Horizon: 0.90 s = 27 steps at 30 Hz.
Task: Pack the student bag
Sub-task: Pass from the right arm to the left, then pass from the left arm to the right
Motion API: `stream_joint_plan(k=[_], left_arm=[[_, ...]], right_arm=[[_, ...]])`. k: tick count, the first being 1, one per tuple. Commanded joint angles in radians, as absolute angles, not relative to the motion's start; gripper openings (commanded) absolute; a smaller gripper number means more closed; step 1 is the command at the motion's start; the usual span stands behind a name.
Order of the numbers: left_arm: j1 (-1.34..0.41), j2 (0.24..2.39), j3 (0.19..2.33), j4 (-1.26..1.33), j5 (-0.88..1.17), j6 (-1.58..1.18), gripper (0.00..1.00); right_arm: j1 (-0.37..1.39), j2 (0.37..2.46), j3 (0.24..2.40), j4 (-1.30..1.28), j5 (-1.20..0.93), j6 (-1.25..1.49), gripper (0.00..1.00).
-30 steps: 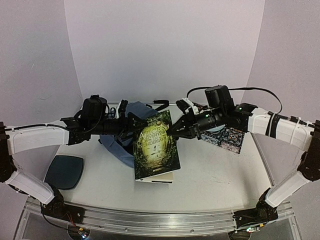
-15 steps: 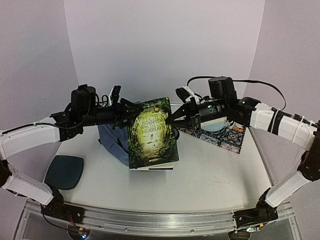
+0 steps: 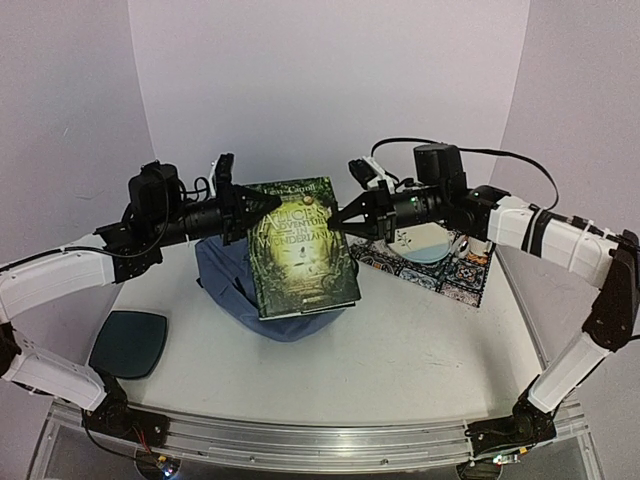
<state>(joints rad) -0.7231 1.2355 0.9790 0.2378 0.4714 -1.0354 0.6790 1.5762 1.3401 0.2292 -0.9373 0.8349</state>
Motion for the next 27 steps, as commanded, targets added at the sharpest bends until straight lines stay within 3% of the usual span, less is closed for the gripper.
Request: stream_joint_plan(k=[1,4,12,16,21,27], left_arm=[[-0.767,1.180,0.998,0.410,0.510,-1.060,0.09],[-0.767,1.184,0.984,0.415,0.442,-1.057,0.00],[-0.767,1.193,0.955,0.434,0.186,-1.053,0.00],[-0.767,1.200,0.946,0.480,0.060,-1.054,0.00],[-0.765,1.225,0.947,0.563,-0.058,-1.038,0.00],[-0.761,1.287,0.965,0.654,-0.121,-1.051,0.00]], right_arm=[[0.668,1.643,1.390,0.298,-0.836,0.821,0.04],[0.659,1.650,1.385,0.298,-0.805,0.820,0.15],[0.630,1.574,1.264,0.296,-0.621,0.822,0.65],[0.629,1.522,1.191,0.295,-0.525,0.843,0.84],[0.629,1.437,1.106,0.324,-0.408,0.874,0.95],[0.629,1.375,0.993,0.537,-0.373,0.998,0.98]])
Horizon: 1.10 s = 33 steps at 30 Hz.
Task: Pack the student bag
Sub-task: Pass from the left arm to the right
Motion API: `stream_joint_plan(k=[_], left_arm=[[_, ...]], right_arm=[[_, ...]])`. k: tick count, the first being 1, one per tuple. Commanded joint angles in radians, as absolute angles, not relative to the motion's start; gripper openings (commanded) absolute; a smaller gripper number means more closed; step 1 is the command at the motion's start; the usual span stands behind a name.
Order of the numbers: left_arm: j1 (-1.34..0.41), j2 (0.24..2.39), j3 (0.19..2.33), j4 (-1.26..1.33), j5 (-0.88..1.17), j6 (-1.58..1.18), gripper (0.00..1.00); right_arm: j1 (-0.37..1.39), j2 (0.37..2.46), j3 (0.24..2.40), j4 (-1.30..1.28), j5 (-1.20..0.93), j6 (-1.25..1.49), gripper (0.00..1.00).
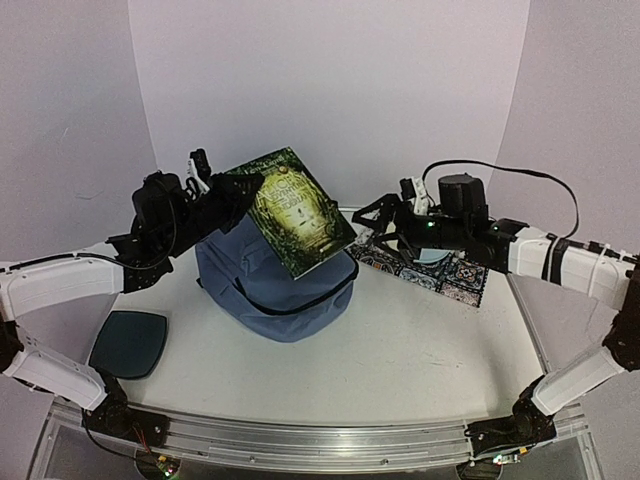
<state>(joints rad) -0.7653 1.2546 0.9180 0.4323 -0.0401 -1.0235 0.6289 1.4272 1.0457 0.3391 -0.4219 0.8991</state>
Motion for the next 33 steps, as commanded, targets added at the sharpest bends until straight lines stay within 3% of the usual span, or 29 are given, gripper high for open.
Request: stream_joint_plan(k=[1,8,20,33], left_arm=[[-0.761,1.301,0.968,0.675,-0.126,-1.059,0.00],[-0.761,1.369,1.002,0.755,-0.161,-1.093,0.00],[-0.761,1.405,0.999,0.881,-0.193,-1.161,0.00],[-0.761,1.436,0.979,0.932,-0.193,-1.249,0.00]], right_arm=[[0.629,1.377,0.973,0.597,-0.378,1.034,0.98],[0.634,1.409,0.929,0.828,-0.394,1.147,0.98],[0.666,1.455,0.907,0.900,-0.346,1.200,0.98],[0.707,1.601,1.015,1.201,-0.451,1.270,0.75]])
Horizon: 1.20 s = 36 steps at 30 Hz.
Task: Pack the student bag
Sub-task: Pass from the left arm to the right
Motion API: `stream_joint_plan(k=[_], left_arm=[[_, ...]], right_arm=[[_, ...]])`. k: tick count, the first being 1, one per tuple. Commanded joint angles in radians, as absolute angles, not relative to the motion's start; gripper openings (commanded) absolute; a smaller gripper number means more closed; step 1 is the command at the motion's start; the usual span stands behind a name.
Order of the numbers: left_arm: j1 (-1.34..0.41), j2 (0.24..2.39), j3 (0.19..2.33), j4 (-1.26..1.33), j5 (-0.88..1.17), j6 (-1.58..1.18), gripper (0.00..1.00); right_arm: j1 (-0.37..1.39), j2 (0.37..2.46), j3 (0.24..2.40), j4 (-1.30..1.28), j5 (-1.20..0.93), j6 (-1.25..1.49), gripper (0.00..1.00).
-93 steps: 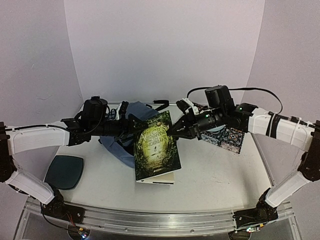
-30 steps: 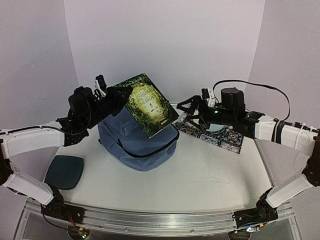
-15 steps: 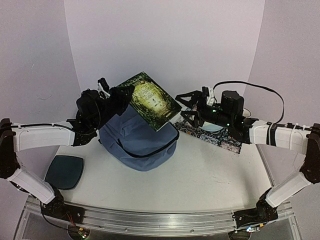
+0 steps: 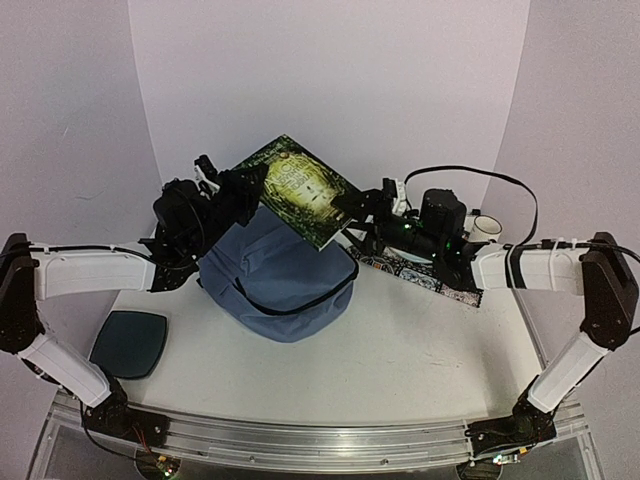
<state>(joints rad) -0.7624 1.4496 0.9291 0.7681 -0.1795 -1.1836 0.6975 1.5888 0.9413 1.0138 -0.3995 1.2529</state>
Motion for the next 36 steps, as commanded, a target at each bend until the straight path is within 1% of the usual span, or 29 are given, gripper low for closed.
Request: stream_joint_plan(k=[1,5,9,13,15,16,20,23,27,32,36], left_arm=[[-0.761,1.435,0.971,0.933,-0.199,-1.254,0.00],[-0.761,1.434,0.942,0.934,-0.216,-1.279,0.00],[-0.761,1.430,0.912,0.934,-0.236,-1.267,0.02],[-0.761,1.436,0.887,0.933,-0.237,-1.232,0.11],[-0.761,1.436,0.873,0.932,-0.232,-1.192,0.18],[-0.761,1.434,0.864,0.931,-0.232,-1.173,0.22],[-0.761,1.409,0.807,0.925,-0.238,-1.065,0.41],[-0.760,1.374,0.778,0.878,-0.228,-0.949,0.54],[-0.761,1.329,0.791,0.714,-0.191,-0.752,0.63],[-0.761,1.267,0.789,0.526,-0.131,-0.561,0.71],[-0.762,1.246,0.824,0.329,-0.042,-0.422,0.76]], right_arm=[[0.707,1.601,1.018,1.207,-0.455,1.266,0.72],[0.707,1.599,1.031,1.224,-0.458,1.252,0.58],[0.708,1.606,1.045,1.236,-0.461,1.255,0.38],[0.707,1.623,1.063,1.239,-0.467,1.267,0.17],[0.706,1.629,1.068,1.241,-0.465,1.269,0.05],[0.707,1.631,1.070,1.241,-0.463,1.270,0.01],[0.701,1.631,1.071,1.241,-0.452,1.264,0.00],[0.679,1.626,1.067,1.241,-0.445,1.266,0.00],[0.631,1.607,1.059,1.239,-0.438,1.266,0.00],[0.563,1.575,1.040,1.212,-0.429,1.263,0.00],[0.511,1.543,1.014,1.172,-0.413,1.253,0.00]])
